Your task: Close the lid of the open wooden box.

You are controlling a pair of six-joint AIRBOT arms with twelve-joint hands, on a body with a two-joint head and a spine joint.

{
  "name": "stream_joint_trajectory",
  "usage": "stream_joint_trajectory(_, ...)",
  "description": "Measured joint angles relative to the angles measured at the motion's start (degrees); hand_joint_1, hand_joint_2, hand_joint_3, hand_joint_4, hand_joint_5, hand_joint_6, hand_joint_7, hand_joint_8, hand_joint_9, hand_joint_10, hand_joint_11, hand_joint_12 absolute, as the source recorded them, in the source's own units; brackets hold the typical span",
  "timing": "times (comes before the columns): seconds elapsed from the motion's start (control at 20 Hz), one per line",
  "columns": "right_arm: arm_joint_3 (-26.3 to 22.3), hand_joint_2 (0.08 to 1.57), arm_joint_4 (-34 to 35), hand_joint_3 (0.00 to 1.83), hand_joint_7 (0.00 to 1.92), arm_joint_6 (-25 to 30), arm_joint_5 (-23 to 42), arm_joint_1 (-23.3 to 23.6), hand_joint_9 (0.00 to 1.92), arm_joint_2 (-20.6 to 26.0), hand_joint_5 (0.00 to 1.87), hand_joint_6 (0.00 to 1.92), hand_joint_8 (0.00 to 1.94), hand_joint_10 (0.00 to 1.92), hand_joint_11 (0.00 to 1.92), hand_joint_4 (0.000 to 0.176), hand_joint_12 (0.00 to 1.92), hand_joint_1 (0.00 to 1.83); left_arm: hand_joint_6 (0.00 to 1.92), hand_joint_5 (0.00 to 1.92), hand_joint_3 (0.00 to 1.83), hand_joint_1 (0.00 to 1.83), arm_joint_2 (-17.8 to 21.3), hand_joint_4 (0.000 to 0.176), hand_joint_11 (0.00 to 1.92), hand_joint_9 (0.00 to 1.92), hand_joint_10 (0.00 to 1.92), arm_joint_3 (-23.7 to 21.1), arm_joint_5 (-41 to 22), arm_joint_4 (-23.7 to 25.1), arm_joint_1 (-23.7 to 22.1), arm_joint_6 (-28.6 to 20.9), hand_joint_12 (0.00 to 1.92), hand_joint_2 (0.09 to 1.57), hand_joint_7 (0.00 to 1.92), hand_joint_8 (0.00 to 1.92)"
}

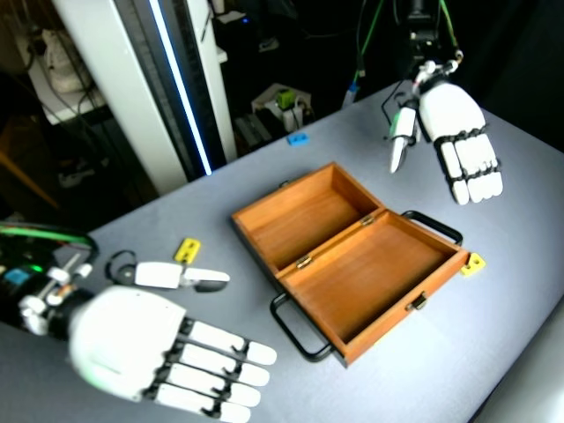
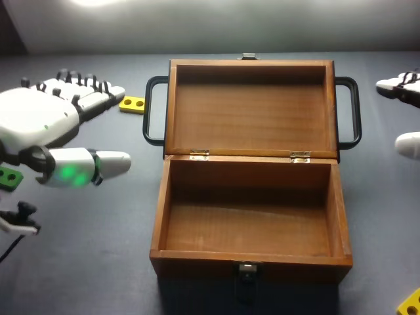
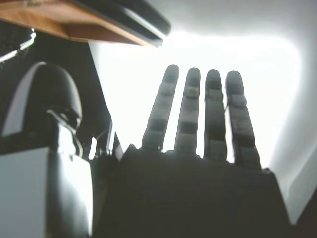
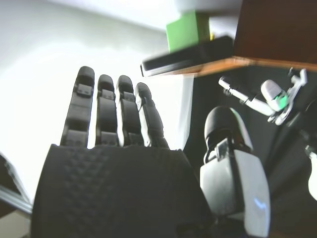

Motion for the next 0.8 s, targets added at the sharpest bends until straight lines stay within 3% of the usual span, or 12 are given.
stream_joint_trajectory(0.2,1.0,1.33,-3.7,0.00,0.06,0.5,-4.4,1.5,0.03,-1.9,0.08,0.00,0.00,0.00,0.08,0.000,0.02,0.00,0.00,0.00,0.01,0.00,-0.9,0.000,0.06,0.06,0.02,1.5,3.9,3.1,-1.0,-3.3,0.15,1.24,0.01,0.00)
stream_joint_trajectory(0.4,1.5,1.32,-4.0,0.00,0.06,0.5,-6.4,1.6,0.03,-2.5,0.07,0.00,0.00,0.00,0.07,0.000,0.01,0.00,0.00,0.00,0.01,0.00,-3.5,0.000,0.10,0.11,0.01,3.7,7.4,4.7,-3.0,-3.5,0.17,1.31,0.04,0.00)
stream_joint_trajectory(0.55,1.8,1.32,-4.0,0.00,0.05,0.5,-6.8,1.6,0.02,-2.8,0.06,0.00,0.00,0.00,0.08,0.000,0.01,0.00,0.00,0.00,0.00,0.00,-5.8,0.000,0.04,0.05,0.00,5.7,10.3,6.6,-5.4,-3.7,0.13,1.24,0.00,0.00)
stream_joint_trajectory(0.8,2.2,1.35,-5.6,0.01,0.05,0.6,-8.8,2.7,0.02,-3.8,0.06,0.01,0.01,0.01,0.08,0.000,0.01,0.00,0.00,0.00,0.01,0.00,-7.8,0.000,0.04,0.07,0.00,6.5,14.8,9.1,-6.9,-3.7,0.08,1.26,0.00,0.00)
